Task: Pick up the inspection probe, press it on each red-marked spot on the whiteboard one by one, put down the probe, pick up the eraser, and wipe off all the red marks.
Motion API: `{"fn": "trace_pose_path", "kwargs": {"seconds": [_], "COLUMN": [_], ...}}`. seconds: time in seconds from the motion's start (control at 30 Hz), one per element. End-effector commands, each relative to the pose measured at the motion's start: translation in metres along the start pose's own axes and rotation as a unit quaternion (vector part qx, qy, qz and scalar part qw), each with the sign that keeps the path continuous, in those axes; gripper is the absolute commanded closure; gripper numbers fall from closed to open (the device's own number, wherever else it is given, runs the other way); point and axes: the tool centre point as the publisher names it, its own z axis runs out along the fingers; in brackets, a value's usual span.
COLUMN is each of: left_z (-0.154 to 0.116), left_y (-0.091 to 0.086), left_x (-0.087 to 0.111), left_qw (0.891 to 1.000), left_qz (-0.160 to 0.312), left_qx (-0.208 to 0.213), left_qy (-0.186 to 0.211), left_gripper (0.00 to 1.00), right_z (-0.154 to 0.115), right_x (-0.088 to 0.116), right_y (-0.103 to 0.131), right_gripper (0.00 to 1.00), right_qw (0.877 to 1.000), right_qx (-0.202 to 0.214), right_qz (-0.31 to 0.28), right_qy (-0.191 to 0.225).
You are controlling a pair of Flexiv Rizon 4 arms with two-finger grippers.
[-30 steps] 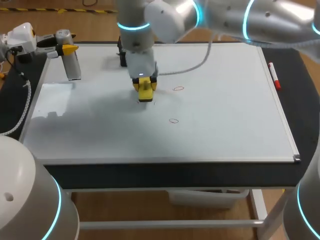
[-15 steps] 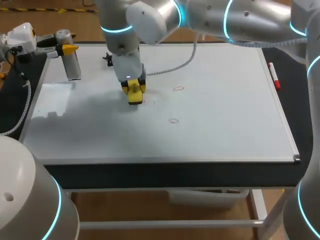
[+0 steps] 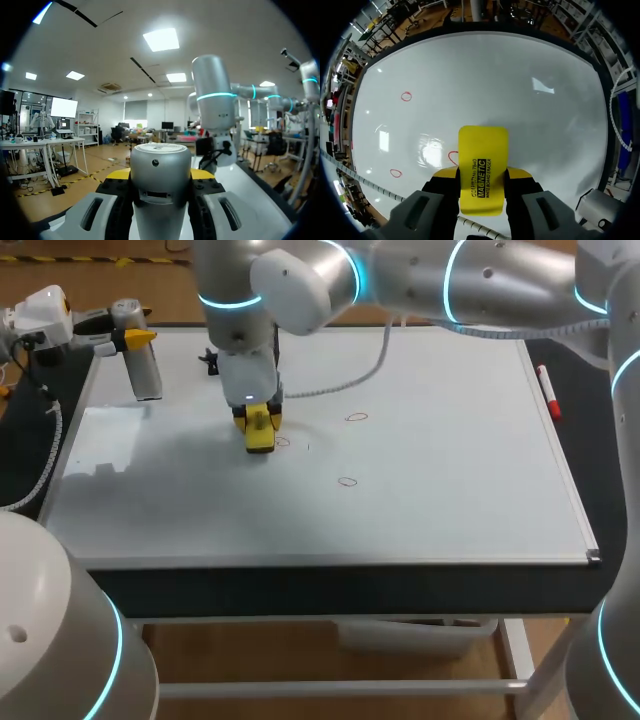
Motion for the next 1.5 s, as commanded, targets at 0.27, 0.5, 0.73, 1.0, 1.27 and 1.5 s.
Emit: {"fn": "trace_pose_path", "kwargs": {"seconds": [0.27, 0.5, 0.73, 1.0, 1.27, 1.5], "left_z": [0.000, 0.000, 0.000, 0.000, 0.000, 0.000], "left_y": [-0.001, -0.001, -0.001, -0.001, -0.001, -0.001], "left_x": [0.001, 0.001, 0.001, 0.001, 0.001, 0.001], "left_qw": [1.000, 1.000, 1.000, 1.000, 1.000, 1.000], "left_qz": [0.001, 0.001, 0.001, 0.001, 0.001, 0.001], "left_qx": [0.000, 0.000, 0.000, 0.000, 0.000, 0.000], "left_qy": [-0.001, -0.001, -0.001, -0.001, -0.001, -0.001], "left_gripper": [1.00, 1.00, 1.00, 1.00, 1.00, 1.00], "right_z": [0.009, 0.011, 0.015, 0.021, 0.026, 0.029], "right_x": [-0.003, 0.004, 0.011, 0.022, 0.035, 0.049], "right_y": [0.008, 0.009, 0.009, 0.009, 0.005, 0.001], "right_gripper": [1.00, 1.00, 1.00, 1.00, 1.00, 1.00], "right_qw": [1.000, 1.000, 1.000, 1.000, 0.999, 0.999], "right_qx": [0.005, 0.013, 0.017, 0.015, 0.012, 0.016], "right_qz": [-0.019, -0.016, -0.012, 0.003, 0.023, 0.038], "right_qy": [-0.002, -0.013, -0.017, -0.020, -0.023, -0.017]}}
